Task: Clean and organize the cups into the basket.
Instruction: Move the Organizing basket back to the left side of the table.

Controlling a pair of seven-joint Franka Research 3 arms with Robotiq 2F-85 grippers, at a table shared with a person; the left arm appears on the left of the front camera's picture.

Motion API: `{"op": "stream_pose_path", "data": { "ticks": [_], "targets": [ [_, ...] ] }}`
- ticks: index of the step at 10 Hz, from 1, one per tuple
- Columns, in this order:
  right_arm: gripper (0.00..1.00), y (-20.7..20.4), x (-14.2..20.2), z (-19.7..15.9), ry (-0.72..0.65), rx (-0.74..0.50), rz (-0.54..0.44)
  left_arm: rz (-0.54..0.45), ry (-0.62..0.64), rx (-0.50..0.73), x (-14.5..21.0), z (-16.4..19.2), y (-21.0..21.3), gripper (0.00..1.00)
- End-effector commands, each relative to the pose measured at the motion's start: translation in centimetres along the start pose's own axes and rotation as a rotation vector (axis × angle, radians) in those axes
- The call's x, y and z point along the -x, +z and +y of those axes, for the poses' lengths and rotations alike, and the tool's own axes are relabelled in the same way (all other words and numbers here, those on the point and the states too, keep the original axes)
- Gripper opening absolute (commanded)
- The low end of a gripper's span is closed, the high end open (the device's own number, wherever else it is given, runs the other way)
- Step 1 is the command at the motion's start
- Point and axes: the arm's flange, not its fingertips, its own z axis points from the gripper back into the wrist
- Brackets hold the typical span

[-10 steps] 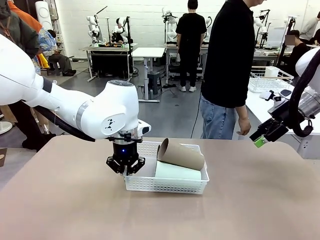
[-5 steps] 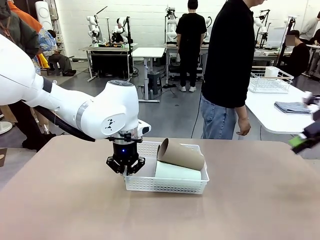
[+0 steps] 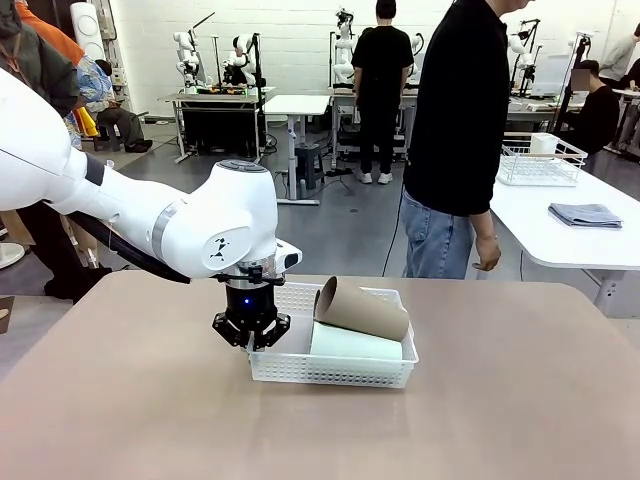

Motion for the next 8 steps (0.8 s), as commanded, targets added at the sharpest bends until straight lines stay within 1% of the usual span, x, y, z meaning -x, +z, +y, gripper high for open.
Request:
{"op": "stream_pose_path", "data": {
  "ticks": [1, 2, 3, 4, 6, 7, 8],
  "targets": [
    [1.0, 1.8, 1.9, -3.7, 0.035, -0.252, -0.136, 0.0, -0.001, -0.004, 0.1, 0.0, -0.1, 0.0],
    [1.0, 2.9, 2.9, -5.6, 0.018, -0.321, -0.159, 0.0, -0.001, -0.004, 0.1, 0.0, -0.1, 0.0],
    [1.0, 3.6, 3.6, -7.2, 0.016, -0.363, -0.178, 0.0, -0.001, -0.004, 0.1, 0.0, -0.1, 0.0],
    [1.0, 4.2, 3.7, -8.1, 0.005, -0.362, -0.179, 0.0, -0.001, -0.004, 0.1, 0.0, -0.1, 0.0],
    [1.0, 3.9, 3.2, -8.2, -0.007, -0.329, -0.177, 0.0, -0.001, -0.004, 0.1, 0.0, -0.1, 0.0],
    [1.0, 3.3, 2.3, -7.5, -0.006, -0.196, -0.124, 0.0, -0.001, -0.004, 0.1, 0.0, -0.1, 0.0],
    [1.0, 3.2, 4.3, -8.5, -0.023, -0.335, -0.18, 0.0, -0.001, -0.004, 0.1, 0.0, -0.1, 0.0]
  ]
}}
